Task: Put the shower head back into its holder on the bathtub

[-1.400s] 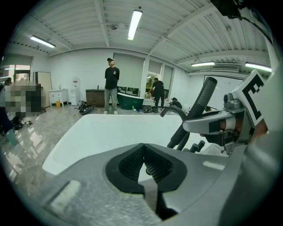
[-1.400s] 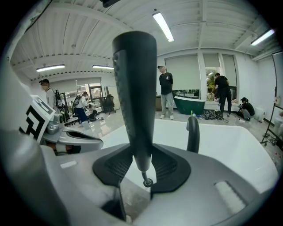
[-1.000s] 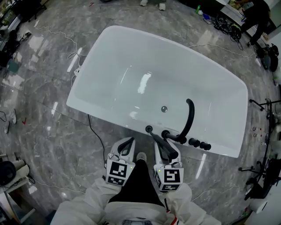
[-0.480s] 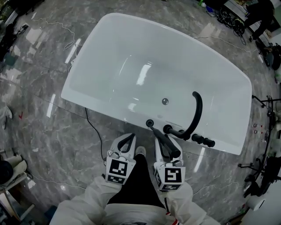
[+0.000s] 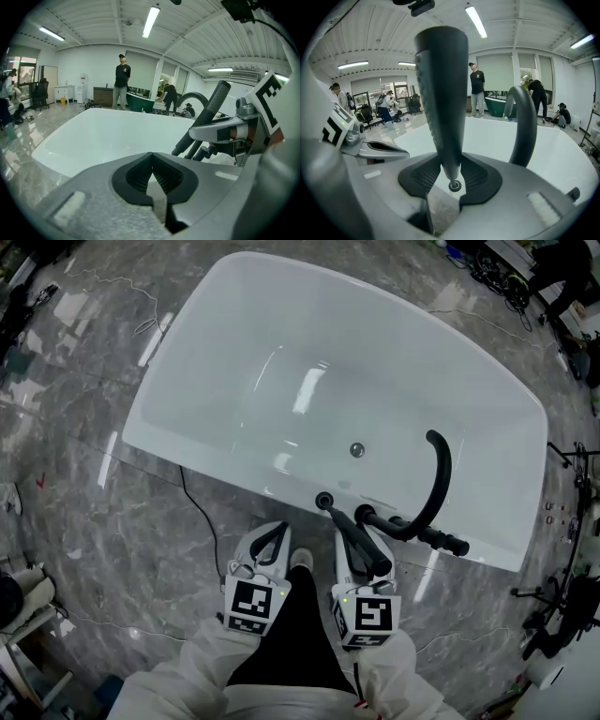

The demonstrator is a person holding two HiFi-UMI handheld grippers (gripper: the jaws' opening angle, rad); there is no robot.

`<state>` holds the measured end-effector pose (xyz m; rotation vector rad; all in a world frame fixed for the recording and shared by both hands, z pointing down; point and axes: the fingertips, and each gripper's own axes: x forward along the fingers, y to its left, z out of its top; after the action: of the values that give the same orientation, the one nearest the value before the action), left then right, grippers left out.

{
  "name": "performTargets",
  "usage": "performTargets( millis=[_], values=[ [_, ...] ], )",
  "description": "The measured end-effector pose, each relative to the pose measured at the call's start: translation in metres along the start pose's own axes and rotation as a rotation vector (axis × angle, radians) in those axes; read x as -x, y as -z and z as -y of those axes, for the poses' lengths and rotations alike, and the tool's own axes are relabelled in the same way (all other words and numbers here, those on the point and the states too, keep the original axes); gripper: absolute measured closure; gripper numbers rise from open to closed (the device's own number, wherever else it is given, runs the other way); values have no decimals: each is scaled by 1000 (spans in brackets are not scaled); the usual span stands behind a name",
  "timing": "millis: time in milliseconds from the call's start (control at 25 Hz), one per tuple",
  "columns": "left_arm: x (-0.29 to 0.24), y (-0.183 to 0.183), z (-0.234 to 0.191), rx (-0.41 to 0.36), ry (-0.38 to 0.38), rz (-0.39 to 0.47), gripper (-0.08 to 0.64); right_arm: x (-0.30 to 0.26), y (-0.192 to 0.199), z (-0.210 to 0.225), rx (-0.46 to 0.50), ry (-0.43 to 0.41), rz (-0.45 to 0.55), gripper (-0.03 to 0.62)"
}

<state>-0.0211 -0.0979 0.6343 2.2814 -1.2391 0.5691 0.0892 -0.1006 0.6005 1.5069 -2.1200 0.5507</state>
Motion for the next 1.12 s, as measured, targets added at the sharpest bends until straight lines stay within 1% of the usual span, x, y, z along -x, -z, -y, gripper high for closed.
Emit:
performTargets(
  millis=[320, 640, 880, 1120],
  values=[
    [-7, 13, -4, 20, -6, 0, 560, -17, 14, 1, 0, -2, -12, 456],
    [-16, 20, -8, 1, 0, 2, 560, -29, 25, 4, -2, 3, -22, 456],
    [-25, 19, -13, -2, -2, 31, 560, -43, 36, 5, 2, 1, -38, 456],
    [-28, 27, -17, 3, -1, 20, 560, -51, 45, 5, 3, 5, -50, 456]
  ],
)
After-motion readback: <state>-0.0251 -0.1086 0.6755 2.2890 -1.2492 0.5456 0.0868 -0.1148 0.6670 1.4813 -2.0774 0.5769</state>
